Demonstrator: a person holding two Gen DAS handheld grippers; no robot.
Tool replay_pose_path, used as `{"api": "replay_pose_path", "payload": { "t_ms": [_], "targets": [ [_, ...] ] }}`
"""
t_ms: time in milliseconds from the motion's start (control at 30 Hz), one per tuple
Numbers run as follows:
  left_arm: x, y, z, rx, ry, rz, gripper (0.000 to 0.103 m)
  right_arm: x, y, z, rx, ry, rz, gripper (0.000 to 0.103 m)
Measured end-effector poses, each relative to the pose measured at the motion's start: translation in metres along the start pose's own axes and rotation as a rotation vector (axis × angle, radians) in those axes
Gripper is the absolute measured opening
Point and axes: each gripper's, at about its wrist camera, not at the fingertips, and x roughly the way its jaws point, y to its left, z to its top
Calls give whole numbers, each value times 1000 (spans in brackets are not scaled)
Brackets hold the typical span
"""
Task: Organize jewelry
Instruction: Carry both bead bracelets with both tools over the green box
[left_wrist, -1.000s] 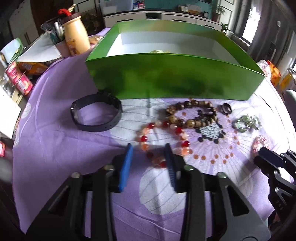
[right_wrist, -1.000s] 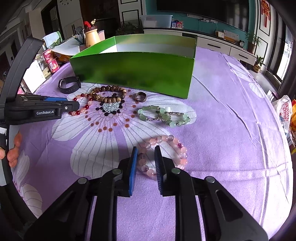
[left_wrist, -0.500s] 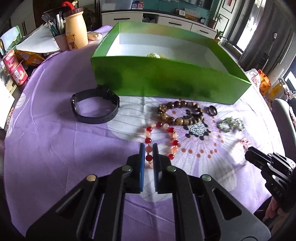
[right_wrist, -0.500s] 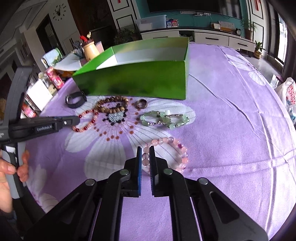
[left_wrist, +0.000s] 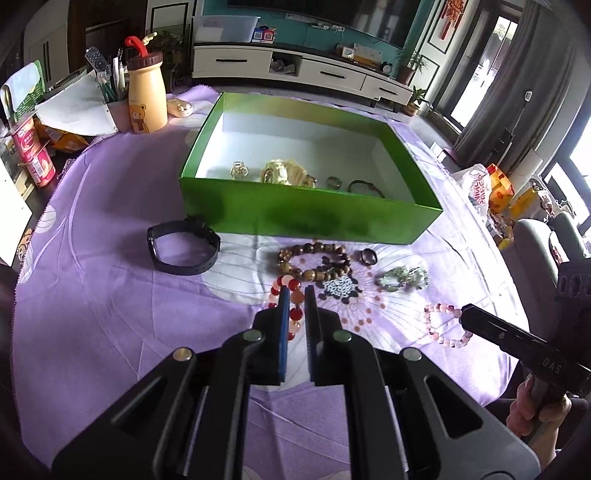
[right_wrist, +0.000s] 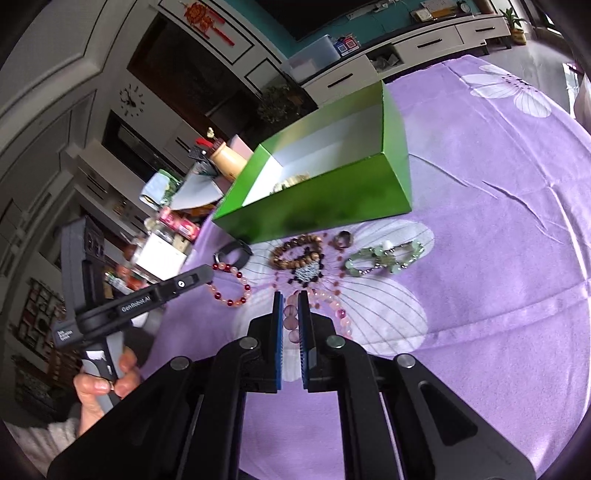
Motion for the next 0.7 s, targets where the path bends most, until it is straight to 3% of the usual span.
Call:
{"api": "replay_pose_path", "payload": {
  "t_ms": [700],
  "targets": [
    [-20,-20,44,42,-59,-42,8,-14,24,42,-59,-73,20,7]
  ]
}}
